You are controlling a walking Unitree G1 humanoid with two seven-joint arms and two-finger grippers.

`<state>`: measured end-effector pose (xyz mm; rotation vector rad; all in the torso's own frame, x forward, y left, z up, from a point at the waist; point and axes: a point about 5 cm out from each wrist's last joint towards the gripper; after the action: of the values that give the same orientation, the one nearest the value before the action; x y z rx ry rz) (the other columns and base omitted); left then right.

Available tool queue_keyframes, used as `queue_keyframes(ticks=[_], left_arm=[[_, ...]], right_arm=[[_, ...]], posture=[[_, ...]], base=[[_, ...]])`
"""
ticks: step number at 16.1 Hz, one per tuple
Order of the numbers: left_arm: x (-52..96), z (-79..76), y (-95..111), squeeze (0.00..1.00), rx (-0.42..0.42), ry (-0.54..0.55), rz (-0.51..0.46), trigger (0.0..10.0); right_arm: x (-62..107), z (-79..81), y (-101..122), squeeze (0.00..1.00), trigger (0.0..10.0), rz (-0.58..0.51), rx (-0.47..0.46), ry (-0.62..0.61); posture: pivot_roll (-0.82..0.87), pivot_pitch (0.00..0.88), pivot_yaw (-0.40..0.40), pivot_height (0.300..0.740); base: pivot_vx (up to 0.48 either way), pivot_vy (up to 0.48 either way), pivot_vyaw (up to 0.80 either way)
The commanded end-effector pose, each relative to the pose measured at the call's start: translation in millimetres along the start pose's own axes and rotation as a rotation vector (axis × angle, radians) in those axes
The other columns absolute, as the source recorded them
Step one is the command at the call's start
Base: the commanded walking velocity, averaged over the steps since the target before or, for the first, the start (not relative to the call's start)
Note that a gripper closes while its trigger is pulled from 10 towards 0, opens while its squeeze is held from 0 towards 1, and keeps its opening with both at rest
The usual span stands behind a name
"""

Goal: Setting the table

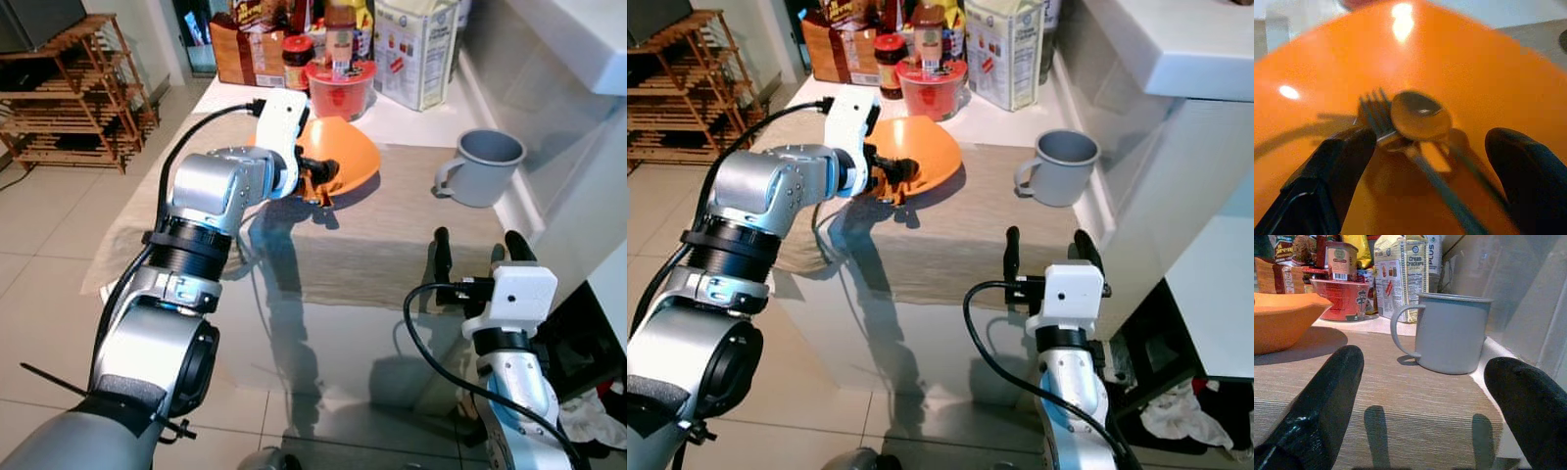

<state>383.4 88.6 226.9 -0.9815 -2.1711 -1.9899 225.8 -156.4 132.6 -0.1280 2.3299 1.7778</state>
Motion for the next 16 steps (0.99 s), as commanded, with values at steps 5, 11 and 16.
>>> queue_keyframes(ticks=[5,11,16], left_arm=[[-1.6,5.3,1,0.00,0.013,0.016,0.067,10.0],[-6.4,8.7,1,0.00,-0.008,0.017,0.122,10.0],[-11.8,13.3,-3,0.00,-0.014,0.032,0.146,10.0]], right_arm=[[-0.5,2.9,3,0.00,10.0,-0.005,0.001,0.014],[-1.8,3.0,3,0.00,10.0,-0.006,0.008,0.020],[-1.4,1.9,3,0.00,10.0,-0.005,0.011,0.018]], posture=[[-0.01,0.000,0.086,0.718],[-0.01,0.000,0.082,0.718],[-0.02,0.000,0.084,0.718]], base=[[0.000,0.000,0.00],[0.000,0.000,0.00],[0.000,0.000,0.00]])
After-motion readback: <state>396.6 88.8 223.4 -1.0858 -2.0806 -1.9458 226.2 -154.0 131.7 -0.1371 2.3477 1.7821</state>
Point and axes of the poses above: a point about 5 cm out from each wrist's last joint towards the gripper, its own x axis pointing back from the gripper into the wrist, its own y axis along the axis of the wrist's last joint, z = x × y, and after that the axes turned 8 degrees about x, right-handed
